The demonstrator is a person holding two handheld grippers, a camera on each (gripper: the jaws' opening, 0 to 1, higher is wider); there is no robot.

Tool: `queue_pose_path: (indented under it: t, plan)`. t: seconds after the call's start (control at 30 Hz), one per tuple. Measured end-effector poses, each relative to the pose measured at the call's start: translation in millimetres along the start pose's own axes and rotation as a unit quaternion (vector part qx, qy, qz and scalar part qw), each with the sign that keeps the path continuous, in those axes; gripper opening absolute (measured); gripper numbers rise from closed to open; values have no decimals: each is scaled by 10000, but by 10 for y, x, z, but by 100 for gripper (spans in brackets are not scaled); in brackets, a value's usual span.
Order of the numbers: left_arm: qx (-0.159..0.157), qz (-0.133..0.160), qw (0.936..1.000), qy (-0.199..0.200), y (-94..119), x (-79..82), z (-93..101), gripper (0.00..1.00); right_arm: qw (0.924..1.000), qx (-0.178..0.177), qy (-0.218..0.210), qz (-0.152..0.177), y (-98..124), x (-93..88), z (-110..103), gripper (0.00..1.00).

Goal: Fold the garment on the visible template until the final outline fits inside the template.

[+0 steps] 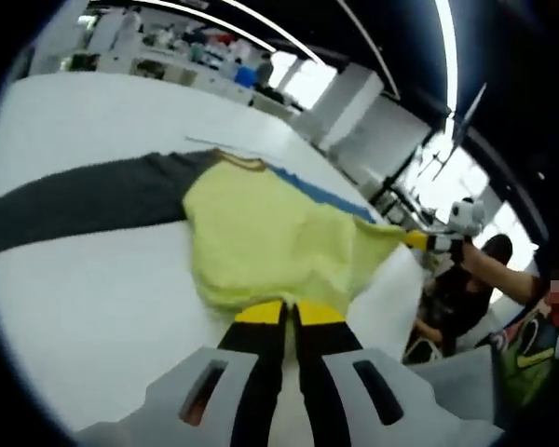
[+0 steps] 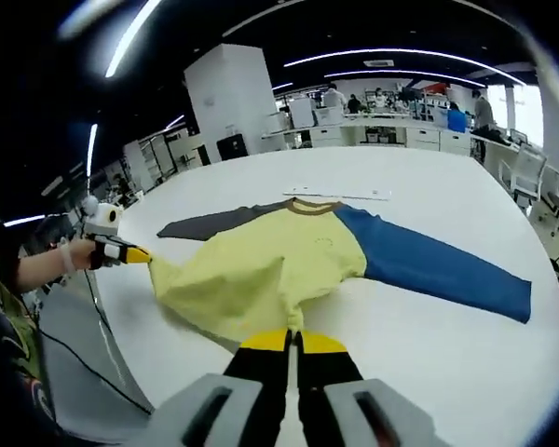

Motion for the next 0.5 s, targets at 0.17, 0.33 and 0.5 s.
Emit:
queue_pose_path:
  t: [0.17,0.33,0.5]
  plan:
    - [114,-96,9992,364,69,-180,-36,1,9996,128,-229,-87,147,-148,-181,0]
    - [263,-173,9979,566,139,-308,-91,1,9982,185,-536,-217,273,-356,-287,0]
    - [397,-331,9960,734,161,-440,-179,1,9939,206,-1030,-349,314,-590,-273,0]
Point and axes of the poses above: the point that each gripper's makers call its tool centre point, and the gripper's own axes: y roughly backward along the fingers, z roughly to its right, x roughly out of its top, the point moved 3 cm from there along y, roughly backward along the fingers, and after that the axes turned 13 degrees about y, right-handed, at the moved point
